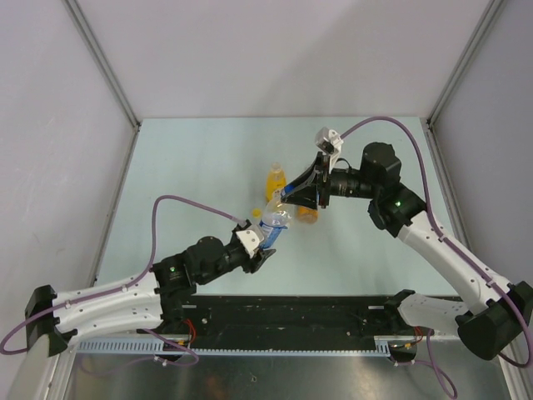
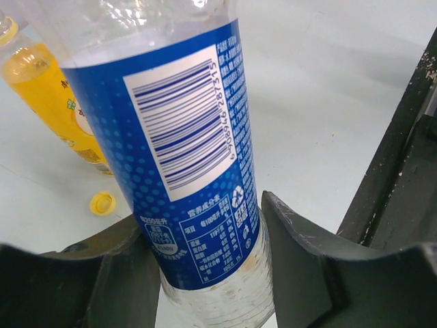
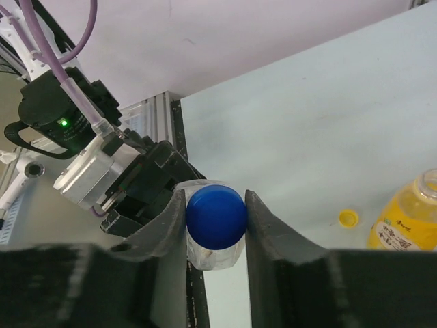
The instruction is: Unscrew the bottle caps
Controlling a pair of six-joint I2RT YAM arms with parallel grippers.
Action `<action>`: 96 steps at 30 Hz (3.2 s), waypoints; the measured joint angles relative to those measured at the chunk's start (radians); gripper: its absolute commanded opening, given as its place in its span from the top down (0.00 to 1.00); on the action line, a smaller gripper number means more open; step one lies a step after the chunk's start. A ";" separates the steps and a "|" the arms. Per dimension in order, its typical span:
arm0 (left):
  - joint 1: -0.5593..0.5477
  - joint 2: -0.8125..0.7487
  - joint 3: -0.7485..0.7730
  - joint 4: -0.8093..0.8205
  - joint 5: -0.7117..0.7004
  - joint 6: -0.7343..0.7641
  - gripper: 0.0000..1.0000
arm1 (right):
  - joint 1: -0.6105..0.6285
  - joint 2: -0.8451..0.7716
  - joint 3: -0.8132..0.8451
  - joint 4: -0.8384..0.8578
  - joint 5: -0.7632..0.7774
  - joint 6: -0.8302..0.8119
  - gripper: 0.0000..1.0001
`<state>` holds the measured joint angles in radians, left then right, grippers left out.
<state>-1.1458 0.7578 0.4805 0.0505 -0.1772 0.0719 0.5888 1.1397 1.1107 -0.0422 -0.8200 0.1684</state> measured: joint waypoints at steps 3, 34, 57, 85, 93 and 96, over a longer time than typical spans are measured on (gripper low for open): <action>0.000 0.000 0.000 -0.002 0.000 0.000 1.00 | 0.000 -0.001 0.000 -0.003 0.002 0.004 0.84; -0.001 -0.022 0.000 0.045 0.033 -0.001 1.00 | -0.010 -0.133 -0.061 -0.013 0.125 0.060 0.76; 0.000 -0.028 -0.011 0.005 0.023 -0.013 1.00 | -0.040 -0.169 -0.064 0.027 0.207 0.032 0.53; 0.000 -0.038 -0.014 -0.004 0.023 -0.012 1.00 | -0.040 -0.086 -0.064 0.007 0.108 0.013 0.04; 0.000 -0.037 -0.014 -0.014 0.022 -0.016 1.00 | -0.038 -0.050 -0.064 -0.013 0.074 -0.003 0.75; 0.003 -0.035 -0.014 -0.024 0.021 -0.018 1.00 | -0.027 -0.050 -0.064 -0.016 0.048 0.003 0.96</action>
<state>-1.1431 0.7231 0.4667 0.0265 -0.1558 0.0536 0.5613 1.0901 1.0466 -0.0586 -0.7715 0.1711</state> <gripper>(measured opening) 0.568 0.259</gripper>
